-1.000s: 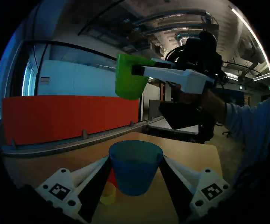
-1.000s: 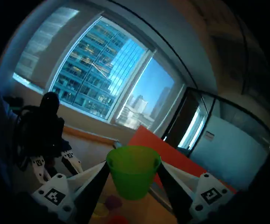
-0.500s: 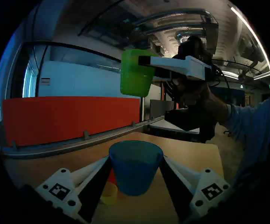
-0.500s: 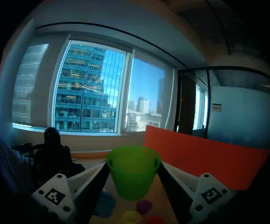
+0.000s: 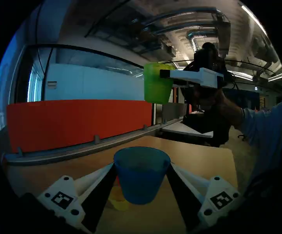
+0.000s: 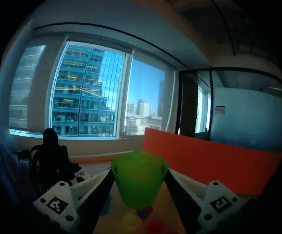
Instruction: Pour water
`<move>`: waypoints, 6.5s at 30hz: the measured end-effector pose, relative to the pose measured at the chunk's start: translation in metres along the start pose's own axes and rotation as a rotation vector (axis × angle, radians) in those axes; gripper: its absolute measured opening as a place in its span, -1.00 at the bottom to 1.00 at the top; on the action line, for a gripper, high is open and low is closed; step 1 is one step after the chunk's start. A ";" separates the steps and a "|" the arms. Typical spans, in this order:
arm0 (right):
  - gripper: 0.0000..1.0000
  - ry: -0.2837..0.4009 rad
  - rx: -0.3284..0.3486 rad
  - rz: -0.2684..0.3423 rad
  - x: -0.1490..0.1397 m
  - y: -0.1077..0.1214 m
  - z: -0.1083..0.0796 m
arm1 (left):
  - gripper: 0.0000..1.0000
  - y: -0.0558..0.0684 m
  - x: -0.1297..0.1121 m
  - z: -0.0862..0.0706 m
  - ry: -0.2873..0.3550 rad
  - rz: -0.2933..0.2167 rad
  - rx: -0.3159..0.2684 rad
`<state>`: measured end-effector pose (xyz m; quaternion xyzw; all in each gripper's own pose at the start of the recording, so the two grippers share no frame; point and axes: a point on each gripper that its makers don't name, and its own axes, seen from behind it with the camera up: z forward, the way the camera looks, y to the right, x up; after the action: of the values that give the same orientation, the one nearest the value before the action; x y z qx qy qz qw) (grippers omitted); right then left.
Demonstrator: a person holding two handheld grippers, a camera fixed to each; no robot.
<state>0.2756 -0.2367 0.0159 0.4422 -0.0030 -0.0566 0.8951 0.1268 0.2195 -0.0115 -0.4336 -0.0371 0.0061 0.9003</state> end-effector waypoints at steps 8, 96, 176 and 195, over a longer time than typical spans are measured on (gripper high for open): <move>0.82 -0.014 -0.033 0.021 -0.013 0.015 -0.019 | 0.72 -0.010 -0.007 -0.009 -0.017 -0.003 0.024; 0.86 -0.551 0.080 0.032 -0.275 0.028 -0.063 | 0.72 -0.032 -0.166 0.000 -0.487 0.006 -0.011; 0.86 -0.656 0.099 -0.008 -0.364 -0.001 -0.057 | 0.88 -0.040 -0.207 -0.037 -0.584 -0.023 0.055; 1.00 -0.677 0.070 -0.004 -0.373 -0.001 -0.069 | 0.88 -0.040 -0.197 -0.045 -0.554 -0.054 0.071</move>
<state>-0.0911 -0.1435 -0.0101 0.4289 -0.3012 -0.2019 0.8274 -0.0674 0.1513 -0.0201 -0.3823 -0.2930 0.1019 0.8704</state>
